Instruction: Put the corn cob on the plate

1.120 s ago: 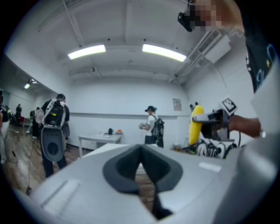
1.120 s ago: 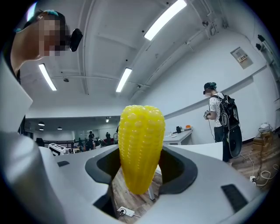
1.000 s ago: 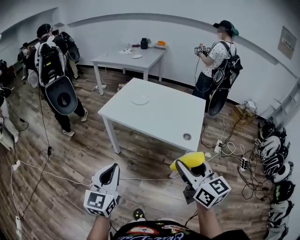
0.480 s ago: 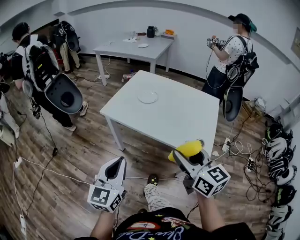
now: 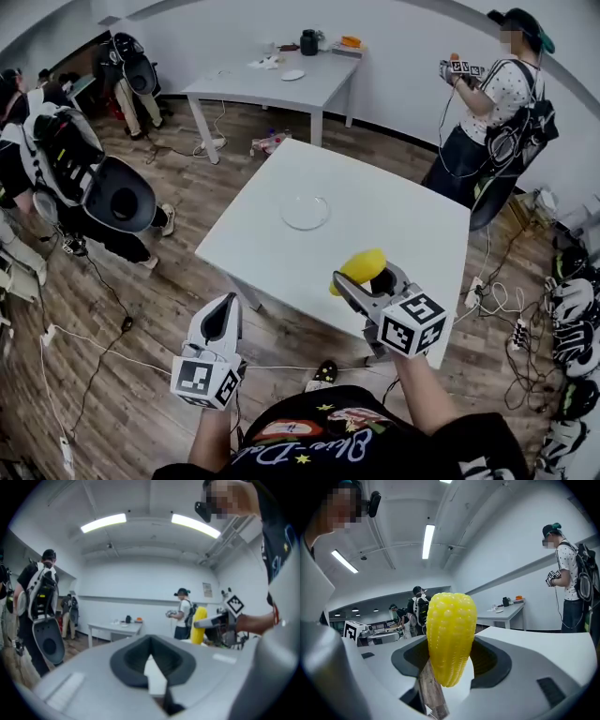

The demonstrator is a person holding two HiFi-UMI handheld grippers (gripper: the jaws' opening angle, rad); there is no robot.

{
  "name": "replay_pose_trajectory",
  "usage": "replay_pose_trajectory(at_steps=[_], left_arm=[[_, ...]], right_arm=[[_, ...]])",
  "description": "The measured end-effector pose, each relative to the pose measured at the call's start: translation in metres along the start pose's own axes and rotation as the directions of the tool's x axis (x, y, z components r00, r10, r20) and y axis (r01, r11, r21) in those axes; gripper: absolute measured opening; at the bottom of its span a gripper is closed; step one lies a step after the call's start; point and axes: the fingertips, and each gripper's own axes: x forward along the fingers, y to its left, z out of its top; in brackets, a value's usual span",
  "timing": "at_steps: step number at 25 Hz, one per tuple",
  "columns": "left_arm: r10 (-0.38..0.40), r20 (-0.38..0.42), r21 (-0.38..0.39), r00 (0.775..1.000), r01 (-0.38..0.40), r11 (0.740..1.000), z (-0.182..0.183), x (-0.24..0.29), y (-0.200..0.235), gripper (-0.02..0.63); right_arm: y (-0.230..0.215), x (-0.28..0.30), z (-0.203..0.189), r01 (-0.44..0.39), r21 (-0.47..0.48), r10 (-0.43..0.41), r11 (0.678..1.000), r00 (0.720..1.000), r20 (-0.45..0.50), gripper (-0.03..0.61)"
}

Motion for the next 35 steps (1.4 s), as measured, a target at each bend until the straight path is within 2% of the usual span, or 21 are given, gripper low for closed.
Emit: replay_pose_trajectory(at_steps=[5, 11, 15, 19, 24, 27, 31, 35], left_arm=[[0.025, -0.018, -0.006, 1.0, -0.025, 1.0, 0.0, 0.059, 0.038, -0.011], [-0.017, -0.043, -0.015, 0.999, 0.016, 1.0, -0.011, 0.117, 0.089, -0.011], [-0.094, -0.036, -0.001, 0.995, 0.094, 0.996, -0.005, 0.166, 0.116, -0.011], [-0.153, -0.035, -0.022, 0.988, 0.152, 0.988, -0.003, 0.2, 0.133, -0.011], [-0.198, -0.045, -0.039, 0.979, 0.196, 0.98, -0.01, 0.226, 0.152, -0.011], [-0.211, -0.035, -0.049, 0.977, 0.209, 0.977, -0.011, 0.235, 0.16, -0.011], [-0.229, -0.049, -0.066, 0.972, 0.226, 0.972, -0.02, 0.243, 0.166, -0.011], [-0.22, -0.056, -0.089, 0.974, 0.215, 0.973, -0.027, 0.247, 0.175, -0.011]], right_arm=[[-0.049, 0.064, 0.01, -0.021, -0.028, 0.019, 0.999, 0.998, -0.062, 0.265], [-0.082, 0.14, 0.001, -0.027, -0.071, 0.013, 0.997, 0.982, -0.19, 0.265], [-0.105, 0.185, -0.01, -0.017, -0.098, -0.014, 0.995, 0.952, -0.306, 0.265], [-0.124, 0.223, -0.024, -0.027, -0.118, -0.026, 0.993, 0.906, -0.423, 0.265], [-0.15, 0.258, -0.047, -0.039, -0.138, -0.046, 0.99, 0.824, -0.564, 0.265], [-0.155, 0.266, -0.053, -0.086, -0.137, -0.023, 0.987, 0.765, -0.644, 0.265], [-0.167, 0.278, -0.063, -0.148, -0.148, -0.017, 0.978, 0.647, -0.762, 0.265], [-0.178, 0.293, -0.081, -0.219, -0.156, -0.027, 0.963, 0.501, -0.865, 0.265]])
